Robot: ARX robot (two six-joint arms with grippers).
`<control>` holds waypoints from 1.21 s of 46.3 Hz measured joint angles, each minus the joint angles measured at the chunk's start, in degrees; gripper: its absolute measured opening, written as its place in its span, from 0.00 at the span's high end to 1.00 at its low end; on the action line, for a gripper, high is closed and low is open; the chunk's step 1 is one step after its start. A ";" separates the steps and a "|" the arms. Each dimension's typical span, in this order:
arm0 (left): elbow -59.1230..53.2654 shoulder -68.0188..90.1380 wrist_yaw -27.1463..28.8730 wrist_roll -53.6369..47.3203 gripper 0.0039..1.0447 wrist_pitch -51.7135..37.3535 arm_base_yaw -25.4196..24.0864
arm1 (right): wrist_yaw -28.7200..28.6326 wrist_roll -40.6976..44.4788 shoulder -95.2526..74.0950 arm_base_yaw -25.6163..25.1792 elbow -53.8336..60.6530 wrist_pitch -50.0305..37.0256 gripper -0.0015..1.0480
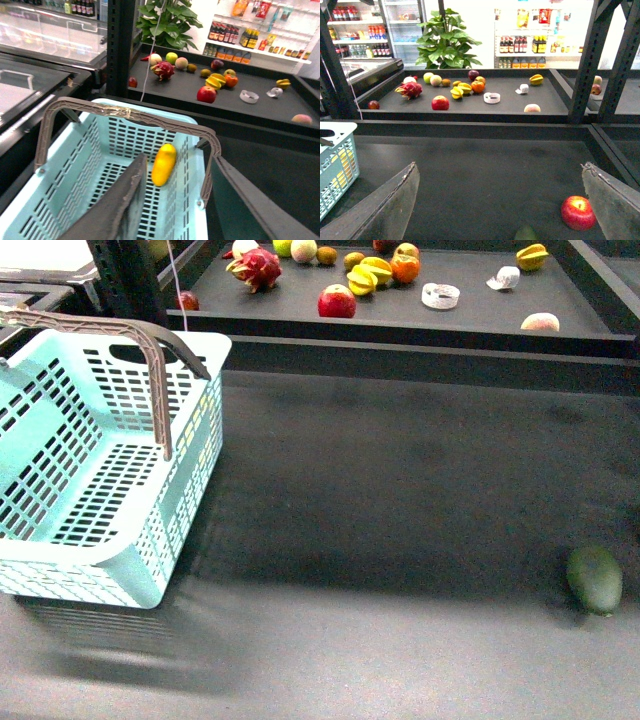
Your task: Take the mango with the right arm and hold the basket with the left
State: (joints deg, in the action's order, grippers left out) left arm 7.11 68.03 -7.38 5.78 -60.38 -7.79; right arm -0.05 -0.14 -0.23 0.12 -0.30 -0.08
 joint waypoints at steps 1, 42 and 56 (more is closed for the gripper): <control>-0.52 -1.25 0.35 -1.03 0.63 0.74 0.24 | 0.11 0.00 0.00 0.00 0.00 0.00 0.08; -5.95 -42.60 7.39 -5.31 0.96 34.93 7.69 | 0.02 0.00 0.00 0.00 0.00 0.00 0.08; -5.97 -50.80 7.39 -5.33 0.96 42.88 7.69 | 0.02 0.00 0.00 0.00 0.00 0.00 0.08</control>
State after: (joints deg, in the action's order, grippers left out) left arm 1.15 17.23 0.01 0.45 -17.50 -0.10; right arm -0.03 -0.14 -0.23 0.12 -0.30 -0.08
